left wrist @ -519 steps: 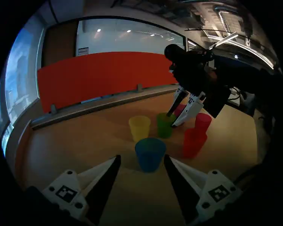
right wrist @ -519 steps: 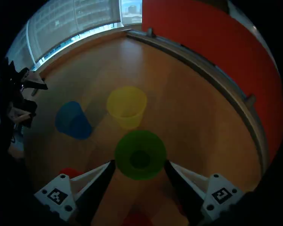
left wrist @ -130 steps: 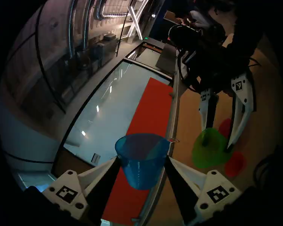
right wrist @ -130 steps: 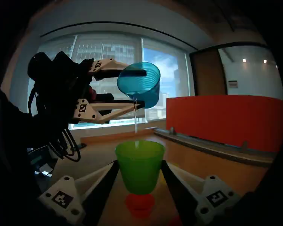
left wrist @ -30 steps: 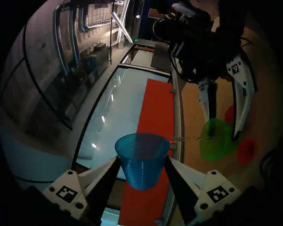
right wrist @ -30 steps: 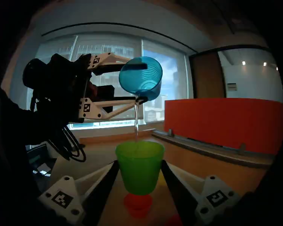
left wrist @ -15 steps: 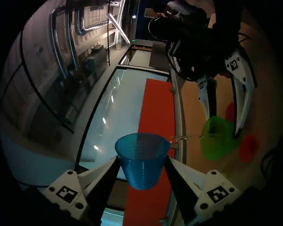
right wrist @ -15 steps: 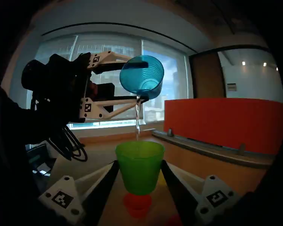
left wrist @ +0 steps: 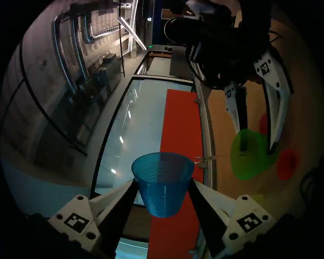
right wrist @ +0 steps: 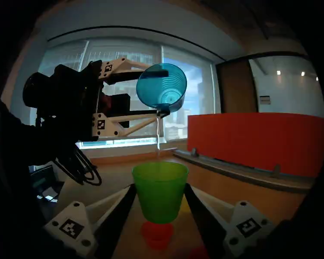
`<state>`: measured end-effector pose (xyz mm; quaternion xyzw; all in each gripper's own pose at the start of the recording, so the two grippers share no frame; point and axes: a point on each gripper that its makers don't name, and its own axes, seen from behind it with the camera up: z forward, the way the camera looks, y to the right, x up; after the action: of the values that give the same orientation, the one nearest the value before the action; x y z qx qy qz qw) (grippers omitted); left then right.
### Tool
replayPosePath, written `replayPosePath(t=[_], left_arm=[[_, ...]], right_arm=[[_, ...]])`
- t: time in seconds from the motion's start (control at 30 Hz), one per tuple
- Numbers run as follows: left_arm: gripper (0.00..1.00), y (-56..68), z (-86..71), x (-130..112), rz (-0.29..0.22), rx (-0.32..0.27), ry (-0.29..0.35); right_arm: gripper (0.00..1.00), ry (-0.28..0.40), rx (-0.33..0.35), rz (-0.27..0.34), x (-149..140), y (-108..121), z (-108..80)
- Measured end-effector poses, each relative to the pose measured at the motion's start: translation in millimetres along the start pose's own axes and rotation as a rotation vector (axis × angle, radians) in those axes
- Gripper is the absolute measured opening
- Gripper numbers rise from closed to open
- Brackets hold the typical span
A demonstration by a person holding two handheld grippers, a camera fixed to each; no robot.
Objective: Pour water
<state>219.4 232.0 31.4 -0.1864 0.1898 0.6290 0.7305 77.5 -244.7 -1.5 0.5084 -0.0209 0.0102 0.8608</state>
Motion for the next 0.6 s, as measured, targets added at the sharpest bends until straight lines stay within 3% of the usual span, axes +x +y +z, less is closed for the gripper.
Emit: replayPosePath(t=[0.6], left_arm=[[0.81, 0.9, -0.9, 2.5, 0.035, 0.007, 0.001]], right_arm=[[0.85, 0.008, -0.003, 0.005, -0.5, 3.1, -0.4]])
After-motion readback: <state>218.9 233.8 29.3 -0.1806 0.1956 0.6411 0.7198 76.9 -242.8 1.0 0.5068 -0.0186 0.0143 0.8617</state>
